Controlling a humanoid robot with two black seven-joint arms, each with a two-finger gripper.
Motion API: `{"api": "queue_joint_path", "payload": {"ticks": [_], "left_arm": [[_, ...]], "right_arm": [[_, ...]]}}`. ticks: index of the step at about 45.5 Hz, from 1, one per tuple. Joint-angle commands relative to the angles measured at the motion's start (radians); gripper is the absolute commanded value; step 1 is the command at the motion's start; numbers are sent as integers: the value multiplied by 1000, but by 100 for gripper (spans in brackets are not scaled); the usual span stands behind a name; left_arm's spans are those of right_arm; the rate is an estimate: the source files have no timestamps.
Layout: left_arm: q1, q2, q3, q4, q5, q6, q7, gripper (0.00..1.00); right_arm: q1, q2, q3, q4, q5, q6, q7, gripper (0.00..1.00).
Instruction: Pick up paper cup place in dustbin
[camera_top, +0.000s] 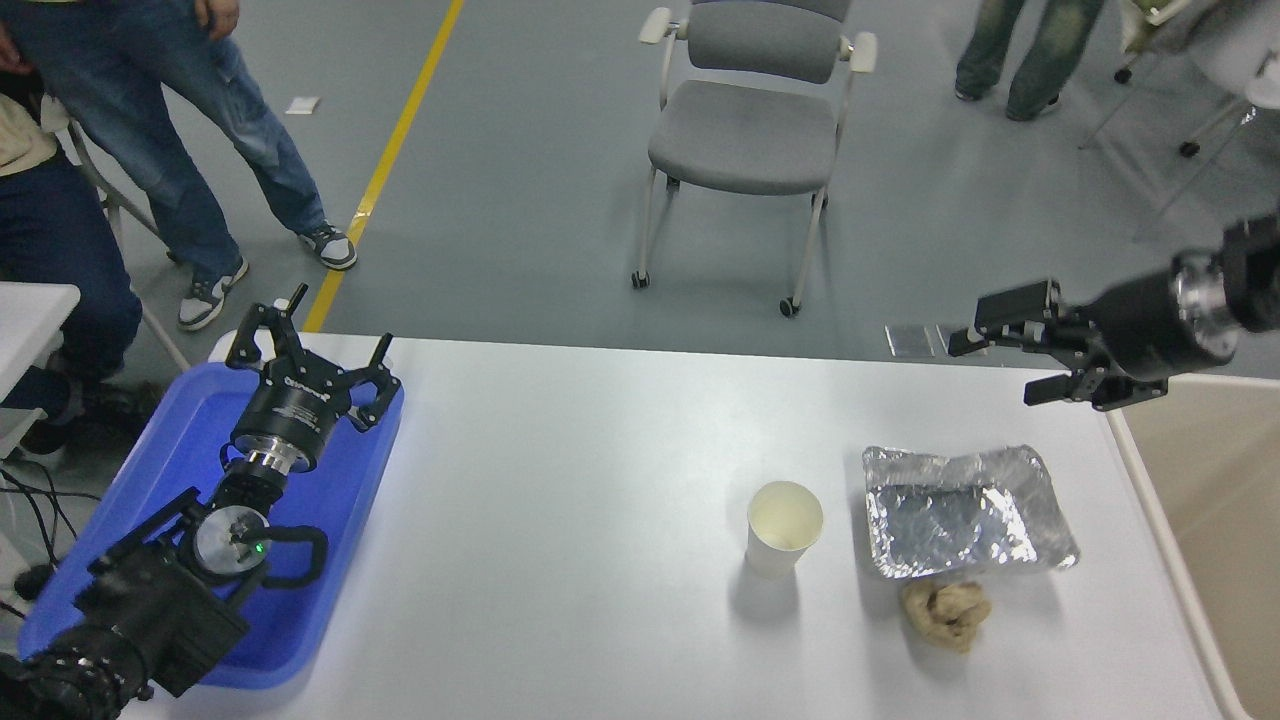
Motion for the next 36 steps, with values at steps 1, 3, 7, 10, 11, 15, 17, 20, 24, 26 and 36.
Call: {"api": "queue_joint_path", "payload": {"ticks": [1,3,7,10,11,15,17,20,24,26,36], "left_arm": [[0,0,0,0,1,0,0,100],[0,0,0,0,1,0,0,100],[0,0,0,0,1,2,0,100],[0,0,0,0,1,2,0,100],[0,0,0,0,1,0,0,100],[0,0,0,0,1,0,0,100],[0,0,0,0,1,0,0,100],[0,0,0,0,1,2,0,100],[0,0,0,0,1,2,0,100],[0,0,0,0,1,2,0,100],[0,0,0,0,-1,0,0,100]], "right_arm": [[217,91,-30,68,-122,150,-125,100],[236,98,-1,68,-138,150,-168,100],[259,117,30,77,-152,150,-201,100],[276,140,45,88,-152,150,-206,100],[289,144,50,91,-153,150,-208,100],[349,152,65,109,-168,150,-214,100],[365,152,79,116,-178,150,-215,100],[375,157,98,117,-187,150,-218,100],[392,190,105,117,-195,150,-218,100],[397,209,107,116,-192,150,-218,100],[379,229,151,111,-188,150,-218,100]]}}
